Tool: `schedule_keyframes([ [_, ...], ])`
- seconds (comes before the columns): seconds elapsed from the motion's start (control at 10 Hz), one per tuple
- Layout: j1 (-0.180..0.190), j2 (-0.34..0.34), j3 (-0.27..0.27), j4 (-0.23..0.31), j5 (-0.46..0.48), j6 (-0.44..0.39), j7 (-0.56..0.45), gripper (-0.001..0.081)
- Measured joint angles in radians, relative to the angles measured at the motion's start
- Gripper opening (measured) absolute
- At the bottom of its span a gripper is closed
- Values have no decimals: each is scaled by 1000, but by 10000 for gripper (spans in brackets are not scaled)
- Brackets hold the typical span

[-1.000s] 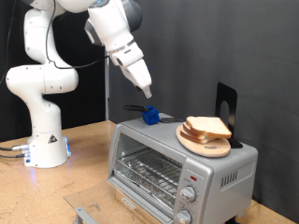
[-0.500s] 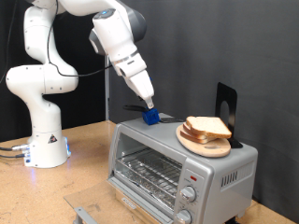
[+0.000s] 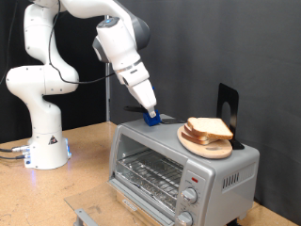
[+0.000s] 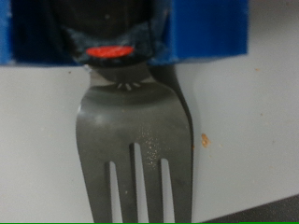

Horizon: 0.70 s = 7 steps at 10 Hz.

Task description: Make a piece of toast with the oven

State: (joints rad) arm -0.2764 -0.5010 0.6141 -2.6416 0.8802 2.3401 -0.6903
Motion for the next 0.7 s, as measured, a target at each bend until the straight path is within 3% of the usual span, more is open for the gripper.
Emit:
schedule_keyframes([
  [0.7,0,33,6,0,2,12,18,808],
])
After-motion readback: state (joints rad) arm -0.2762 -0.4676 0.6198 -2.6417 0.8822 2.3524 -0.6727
